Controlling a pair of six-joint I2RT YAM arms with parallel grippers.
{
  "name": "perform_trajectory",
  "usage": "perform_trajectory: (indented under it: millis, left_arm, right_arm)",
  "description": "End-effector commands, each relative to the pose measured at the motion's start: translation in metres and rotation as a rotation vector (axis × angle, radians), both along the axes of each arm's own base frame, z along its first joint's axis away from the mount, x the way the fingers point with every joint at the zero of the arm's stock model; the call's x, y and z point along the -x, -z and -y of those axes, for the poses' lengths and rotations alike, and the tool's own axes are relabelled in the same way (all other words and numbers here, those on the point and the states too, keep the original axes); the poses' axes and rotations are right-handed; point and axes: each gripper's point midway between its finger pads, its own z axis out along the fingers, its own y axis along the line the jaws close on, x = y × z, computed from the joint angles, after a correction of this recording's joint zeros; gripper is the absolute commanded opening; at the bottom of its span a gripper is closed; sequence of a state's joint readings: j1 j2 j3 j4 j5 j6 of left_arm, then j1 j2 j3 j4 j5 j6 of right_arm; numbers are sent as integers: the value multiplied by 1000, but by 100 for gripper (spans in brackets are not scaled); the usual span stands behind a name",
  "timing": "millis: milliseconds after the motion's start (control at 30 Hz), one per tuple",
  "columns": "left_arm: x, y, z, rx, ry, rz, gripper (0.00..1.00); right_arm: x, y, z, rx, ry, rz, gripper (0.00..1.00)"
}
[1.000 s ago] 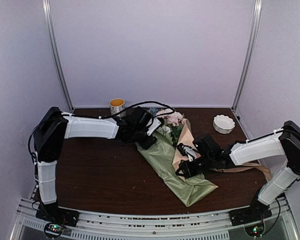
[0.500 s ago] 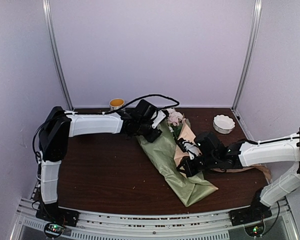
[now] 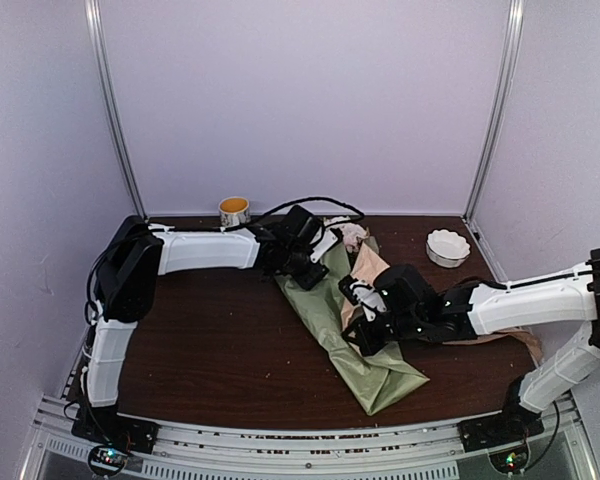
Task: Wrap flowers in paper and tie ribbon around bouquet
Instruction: Fold the two-thirds-folded wrapping paper at the center of the board.
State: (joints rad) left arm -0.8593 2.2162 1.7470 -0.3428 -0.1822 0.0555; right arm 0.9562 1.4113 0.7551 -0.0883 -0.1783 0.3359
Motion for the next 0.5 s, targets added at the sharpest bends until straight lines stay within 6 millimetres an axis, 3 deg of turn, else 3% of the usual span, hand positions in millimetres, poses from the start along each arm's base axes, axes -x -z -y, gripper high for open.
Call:
perform_trajectory:
  millis: [0, 233, 467]
  left_arm:
    - [-5, 13, 3, -8, -4, -25, 58]
    - [-12, -1, 4, 14, -13, -23, 58]
    - [-26, -63, -6, 67, -49, 39, 66]
  right_arm:
    - [1, 12, -25, -2, -37, -15, 0]
    - [6, 54, -27, 43, -25, -97, 0]
    - [9, 70, -15, 82, 1, -112, 0]
